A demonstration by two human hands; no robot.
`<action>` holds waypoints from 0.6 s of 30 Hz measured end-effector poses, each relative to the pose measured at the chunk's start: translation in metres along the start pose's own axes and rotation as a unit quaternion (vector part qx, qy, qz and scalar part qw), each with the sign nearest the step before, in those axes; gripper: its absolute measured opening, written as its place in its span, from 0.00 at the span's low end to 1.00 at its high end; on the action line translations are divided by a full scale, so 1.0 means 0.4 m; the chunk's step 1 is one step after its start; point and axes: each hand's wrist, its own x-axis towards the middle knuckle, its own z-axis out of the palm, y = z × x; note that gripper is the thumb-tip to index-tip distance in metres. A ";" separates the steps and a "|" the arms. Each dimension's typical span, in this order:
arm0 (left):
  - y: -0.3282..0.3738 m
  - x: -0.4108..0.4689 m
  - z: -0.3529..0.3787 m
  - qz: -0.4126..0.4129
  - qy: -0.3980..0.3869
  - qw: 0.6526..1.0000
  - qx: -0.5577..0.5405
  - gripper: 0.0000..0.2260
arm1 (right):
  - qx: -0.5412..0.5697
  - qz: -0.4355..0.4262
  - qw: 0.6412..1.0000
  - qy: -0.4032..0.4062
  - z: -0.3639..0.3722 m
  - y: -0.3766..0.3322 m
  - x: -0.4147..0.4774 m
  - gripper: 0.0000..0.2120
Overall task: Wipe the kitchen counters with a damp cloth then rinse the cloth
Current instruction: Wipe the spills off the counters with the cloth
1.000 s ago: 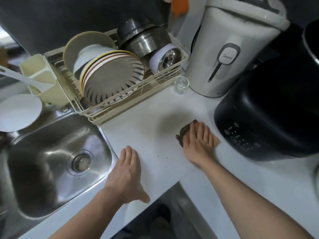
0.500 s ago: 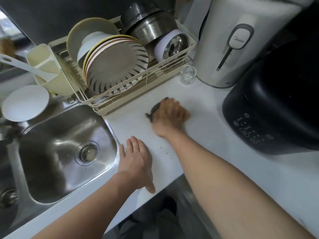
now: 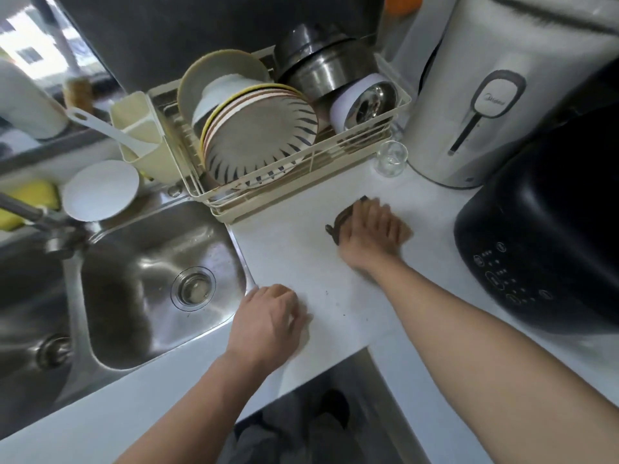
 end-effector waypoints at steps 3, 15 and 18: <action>0.001 -0.006 0.026 -0.044 0.021 0.999 -0.024 0.14 | -0.023 -0.109 0.994 -0.014 0.023 -0.138 0.026 0.31; 0.049 -0.035 0.041 -0.030 -0.131 0.989 0.056 0.52 | -0.052 -0.052 0.997 0.019 -0.010 0.207 -0.047 0.31; 0.042 -0.050 0.031 -0.031 -0.158 0.983 0.092 0.56 | -0.016 0.009 1.000 0.016 0.010 0.157 -0.084 0.31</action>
